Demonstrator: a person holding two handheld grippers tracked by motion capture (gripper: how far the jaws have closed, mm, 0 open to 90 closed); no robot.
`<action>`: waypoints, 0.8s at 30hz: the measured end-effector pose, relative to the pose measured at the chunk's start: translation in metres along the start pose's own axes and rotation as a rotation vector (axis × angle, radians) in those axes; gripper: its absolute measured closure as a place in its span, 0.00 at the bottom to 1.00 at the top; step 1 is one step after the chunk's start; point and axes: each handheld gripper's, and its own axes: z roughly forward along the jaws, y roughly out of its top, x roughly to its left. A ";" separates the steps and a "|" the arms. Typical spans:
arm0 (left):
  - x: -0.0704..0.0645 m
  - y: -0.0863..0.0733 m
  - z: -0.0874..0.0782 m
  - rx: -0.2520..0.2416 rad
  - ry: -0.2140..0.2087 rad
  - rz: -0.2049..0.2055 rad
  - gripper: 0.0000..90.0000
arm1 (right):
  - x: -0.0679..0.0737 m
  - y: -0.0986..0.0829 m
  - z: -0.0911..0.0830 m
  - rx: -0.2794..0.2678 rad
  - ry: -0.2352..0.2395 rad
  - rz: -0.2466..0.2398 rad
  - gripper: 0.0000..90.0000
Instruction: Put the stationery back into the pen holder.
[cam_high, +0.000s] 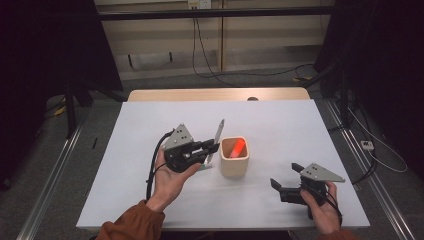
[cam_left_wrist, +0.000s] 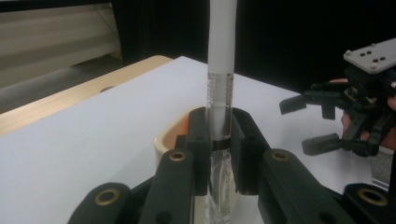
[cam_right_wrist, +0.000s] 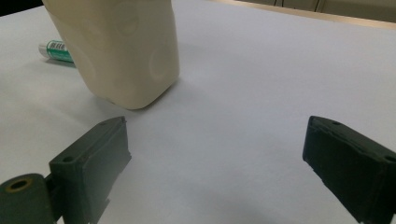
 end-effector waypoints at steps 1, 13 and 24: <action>0.001 0.001 0.001 0.000 0.005 -0.006 0.89 | 0.000 0.000 0.000 0.001 -0.001 -0.007 0.08; 0.005 0.018 0.019 -0.023 -0.007 -0.028 0.89 | 0.000 -0.001 0.001 -0.003 0.010 -0.010 0.06; 0.001 0.029 0.035 -0.045 -0.002 -0.022 0.89 | -0.001 -0.001 0.000 -0.001 0.010 -0.009 0.06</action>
